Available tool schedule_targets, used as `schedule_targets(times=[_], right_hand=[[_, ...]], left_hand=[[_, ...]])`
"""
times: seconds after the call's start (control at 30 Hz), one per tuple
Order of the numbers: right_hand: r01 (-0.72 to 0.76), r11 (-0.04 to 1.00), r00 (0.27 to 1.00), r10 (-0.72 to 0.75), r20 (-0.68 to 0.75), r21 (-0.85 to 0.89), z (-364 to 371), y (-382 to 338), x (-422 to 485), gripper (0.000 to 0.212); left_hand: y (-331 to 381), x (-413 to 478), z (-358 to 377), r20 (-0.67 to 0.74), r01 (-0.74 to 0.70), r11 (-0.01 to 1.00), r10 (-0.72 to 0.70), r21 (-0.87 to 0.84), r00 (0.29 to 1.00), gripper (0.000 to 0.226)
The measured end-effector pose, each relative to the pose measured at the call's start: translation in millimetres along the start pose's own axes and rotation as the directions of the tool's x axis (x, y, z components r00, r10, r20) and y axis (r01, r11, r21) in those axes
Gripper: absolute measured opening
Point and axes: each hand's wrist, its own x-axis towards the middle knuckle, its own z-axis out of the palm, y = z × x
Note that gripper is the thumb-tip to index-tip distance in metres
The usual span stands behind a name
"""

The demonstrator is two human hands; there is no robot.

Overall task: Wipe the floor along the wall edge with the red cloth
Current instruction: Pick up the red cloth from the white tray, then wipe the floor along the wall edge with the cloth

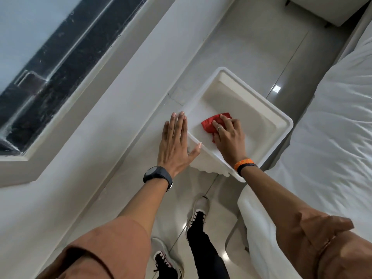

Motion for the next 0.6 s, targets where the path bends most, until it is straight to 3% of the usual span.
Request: schedule_targets(times=[0.2,0.4,0.5,0.6], right_hand=[[0.017,0.997,0.991,-0.006,-0.132,0.081,-28.9,-29.1,0.8,0.034],[0.004,0.985,0.929,0.062,-0.366,0.175,-47.2,-124.0,-36.6,0.031],[0.013,0.979,0.925,0.065,-0.373,0.201,-23.3,-188.0,-83.0,0.029],[0.015,0.962,0.963,0.059,-0.264,0.271,42.7,-249.5,-137.7,0.026]], left_hand=[[-40.8,-30.4,-22.6,-0.058,-0.029,0.999,0.03,0.016,0.998,0.094],[-129.3,-119.1,-26.1,-0.055,-0.029,0.998,0.032,0.046,0.998,0.095],[-181.9,-177.0,-9.9,-0.036,-0.04,0.997,0.043,0.067,0.998,0.092],[-242.1,-238.1,30.3,-0.001,-0.046,0.996,0.047,0.082,0.999,0.092]])
